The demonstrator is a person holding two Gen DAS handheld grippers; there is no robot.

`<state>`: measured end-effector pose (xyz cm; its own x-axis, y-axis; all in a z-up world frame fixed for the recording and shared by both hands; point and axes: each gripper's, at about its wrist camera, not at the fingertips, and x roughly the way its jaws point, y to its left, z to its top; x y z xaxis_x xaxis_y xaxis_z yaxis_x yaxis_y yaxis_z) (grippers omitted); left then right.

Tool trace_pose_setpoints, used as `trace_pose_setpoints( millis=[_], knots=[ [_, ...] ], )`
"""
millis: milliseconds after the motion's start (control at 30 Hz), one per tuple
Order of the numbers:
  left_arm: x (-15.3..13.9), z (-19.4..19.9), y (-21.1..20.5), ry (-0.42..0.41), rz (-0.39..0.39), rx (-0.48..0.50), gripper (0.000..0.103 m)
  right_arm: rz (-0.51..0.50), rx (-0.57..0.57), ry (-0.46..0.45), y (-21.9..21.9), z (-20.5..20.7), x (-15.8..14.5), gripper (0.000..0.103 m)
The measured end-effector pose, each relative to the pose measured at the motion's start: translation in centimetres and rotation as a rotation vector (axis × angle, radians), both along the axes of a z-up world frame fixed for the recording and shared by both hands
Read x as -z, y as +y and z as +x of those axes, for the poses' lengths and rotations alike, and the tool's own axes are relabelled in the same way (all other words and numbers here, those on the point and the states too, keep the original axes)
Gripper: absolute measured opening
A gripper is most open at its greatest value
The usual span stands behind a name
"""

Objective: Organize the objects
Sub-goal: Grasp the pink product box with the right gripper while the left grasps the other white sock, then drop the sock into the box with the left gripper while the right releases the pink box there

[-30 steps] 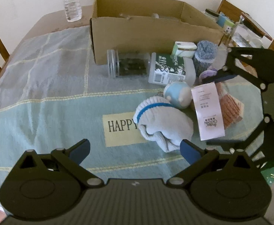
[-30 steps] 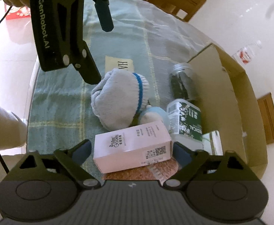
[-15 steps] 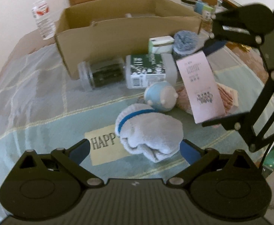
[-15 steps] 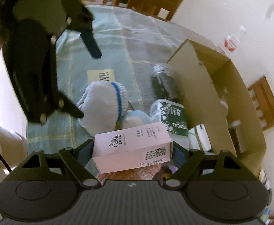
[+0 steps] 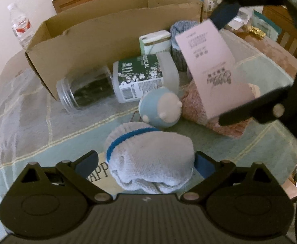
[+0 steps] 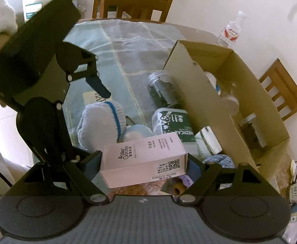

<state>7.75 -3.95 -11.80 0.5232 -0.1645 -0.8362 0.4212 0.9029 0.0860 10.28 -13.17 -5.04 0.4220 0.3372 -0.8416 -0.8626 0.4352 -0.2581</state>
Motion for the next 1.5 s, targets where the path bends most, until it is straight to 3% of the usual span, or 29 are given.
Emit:
trace_pose_setpoints(
  millis=[433,733,1167,1500],
  knots=[
    [-0.2,0.7,1.0,0.044,-0.069,-0.019,0.084,0.031,0.069,0.008,-0.4,0.5,-0.8,0.088],
    [-3.7,1.1,2.6,0.044,-0.093,-0.031,0.083,0.085,0.157,0.021,-0.8,1.7,-2.4,0.088],
    [-10.1,5.3,3.9,-0.046,-0.087,-0.069,0.083,0.166,0.311,-0.016,-1.7,5.4,-5.4,0.088],
    [-14.2,12.1,3.5,-0.156,-0.130,-0.072,0.084,0.216,0.422,-0.073,-3.4,9.0,-7.5,0.088]
  ],
)
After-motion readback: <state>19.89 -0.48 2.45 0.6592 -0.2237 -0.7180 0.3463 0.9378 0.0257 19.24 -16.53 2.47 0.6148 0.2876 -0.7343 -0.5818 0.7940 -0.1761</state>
